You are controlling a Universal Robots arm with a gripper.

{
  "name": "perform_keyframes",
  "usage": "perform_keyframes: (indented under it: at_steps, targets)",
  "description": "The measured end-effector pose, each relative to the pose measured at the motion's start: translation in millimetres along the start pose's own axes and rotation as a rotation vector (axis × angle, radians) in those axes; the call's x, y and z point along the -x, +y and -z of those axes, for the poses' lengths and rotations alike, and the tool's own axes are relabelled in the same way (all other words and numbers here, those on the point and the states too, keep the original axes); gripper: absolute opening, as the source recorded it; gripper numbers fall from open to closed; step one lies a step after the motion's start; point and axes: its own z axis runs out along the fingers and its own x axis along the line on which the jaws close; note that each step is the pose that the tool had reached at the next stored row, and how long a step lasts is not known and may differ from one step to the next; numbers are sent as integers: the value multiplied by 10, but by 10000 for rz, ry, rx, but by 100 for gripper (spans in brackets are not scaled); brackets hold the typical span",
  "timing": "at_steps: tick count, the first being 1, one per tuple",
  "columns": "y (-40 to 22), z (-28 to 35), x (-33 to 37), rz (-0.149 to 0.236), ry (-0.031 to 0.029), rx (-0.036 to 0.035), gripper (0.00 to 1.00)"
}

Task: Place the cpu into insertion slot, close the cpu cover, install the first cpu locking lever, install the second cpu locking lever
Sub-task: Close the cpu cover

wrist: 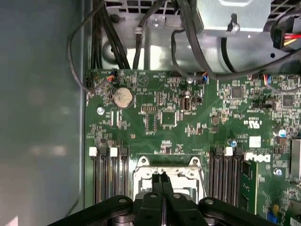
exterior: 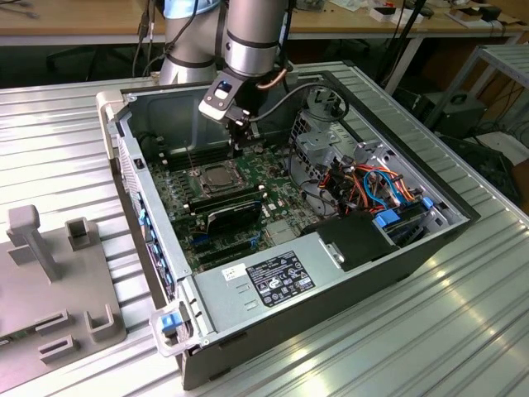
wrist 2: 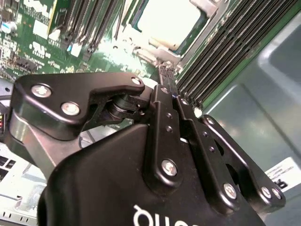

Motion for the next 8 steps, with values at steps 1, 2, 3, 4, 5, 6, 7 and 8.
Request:
perform_keyframes:
  at_steps: [1,2,3,4,5,6,7,8]
  targets:
    - [-17,-2,0,0,0,0,11]
    - [-32,-3,0,1,-1,-1,11]
    - [-47,-5,0,2,-1,-3,11]
    - [-67,-5,0,0,-2,-3,11]
    - [-87,-5,0,0,-2,-3,11]
    - [-103,-6,-1,1,-1,-3,11]
    - [-121,-7,-1,1,-2,-3,11]
    - [-143,-8,-1,1,-1,-3,11]
